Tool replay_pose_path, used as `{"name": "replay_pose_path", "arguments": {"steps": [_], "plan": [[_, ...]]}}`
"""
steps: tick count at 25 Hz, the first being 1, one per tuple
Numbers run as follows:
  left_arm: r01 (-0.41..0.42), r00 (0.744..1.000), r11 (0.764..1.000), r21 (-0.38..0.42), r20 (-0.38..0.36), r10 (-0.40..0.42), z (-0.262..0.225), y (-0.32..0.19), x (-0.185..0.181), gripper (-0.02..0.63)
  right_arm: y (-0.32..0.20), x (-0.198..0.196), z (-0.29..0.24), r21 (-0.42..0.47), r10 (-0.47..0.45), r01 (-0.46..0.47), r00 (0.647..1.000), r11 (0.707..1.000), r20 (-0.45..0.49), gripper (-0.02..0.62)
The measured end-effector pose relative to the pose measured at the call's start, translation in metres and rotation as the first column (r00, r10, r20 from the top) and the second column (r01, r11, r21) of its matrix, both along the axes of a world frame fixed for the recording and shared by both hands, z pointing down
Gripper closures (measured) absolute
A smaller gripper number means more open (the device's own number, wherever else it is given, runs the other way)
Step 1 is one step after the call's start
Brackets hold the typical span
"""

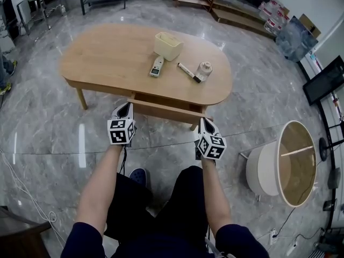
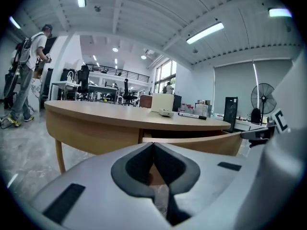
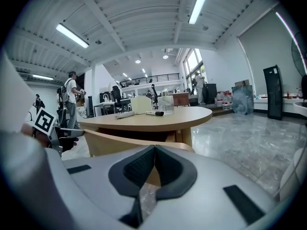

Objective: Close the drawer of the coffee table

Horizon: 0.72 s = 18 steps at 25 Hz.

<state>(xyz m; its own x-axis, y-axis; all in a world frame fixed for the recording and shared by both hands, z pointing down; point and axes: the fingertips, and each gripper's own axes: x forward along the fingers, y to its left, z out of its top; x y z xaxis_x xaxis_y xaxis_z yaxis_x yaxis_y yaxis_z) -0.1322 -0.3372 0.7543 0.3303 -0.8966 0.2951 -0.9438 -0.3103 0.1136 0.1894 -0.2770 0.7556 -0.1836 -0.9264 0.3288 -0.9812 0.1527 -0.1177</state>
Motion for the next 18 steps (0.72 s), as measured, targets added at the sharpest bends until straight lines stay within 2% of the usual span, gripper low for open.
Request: {"name": "replay_pose_path", "arguments": {"steps": [5, 12, 16, 18], "plan": [[-0.008, 1.000, 1.000, 0.010, -0.012, 0.009, -0.001, -0.003, 0.001, 0.580, -0.005, 0.001, -0.002, 0.026, -0.009, 0.010, 1.000, 1.000, -0.013, 0.568], [-0.041, 0.999, 0.999, 0.029, -0.015, 0.041, 0.001, -0.004, 0.000, 0.580, 0.000, -0.012, 0.021, -0.033, -0.033, 0.032, 0.999, 0.999, -0.024, 0.568], [-0.045, 0.999, 0.998, 0.043, -0.022, 0.046, 0.000, -0.004, 0.001, 0.580, -0.008, -0.018, 0.027, -0.030, -0.039, 0.038, 0.999, 0.999, -0.021, 0.568], [-0.050, 0.998, 0.998, 0.040, -0.023, 0.051, 0.000, -0.004, 0.002, 0.580, -0.012, -0.017, 0.028, -0.027, -0.014, 0.015, 1.000, 1.000, 0.010, 0.568]]}}
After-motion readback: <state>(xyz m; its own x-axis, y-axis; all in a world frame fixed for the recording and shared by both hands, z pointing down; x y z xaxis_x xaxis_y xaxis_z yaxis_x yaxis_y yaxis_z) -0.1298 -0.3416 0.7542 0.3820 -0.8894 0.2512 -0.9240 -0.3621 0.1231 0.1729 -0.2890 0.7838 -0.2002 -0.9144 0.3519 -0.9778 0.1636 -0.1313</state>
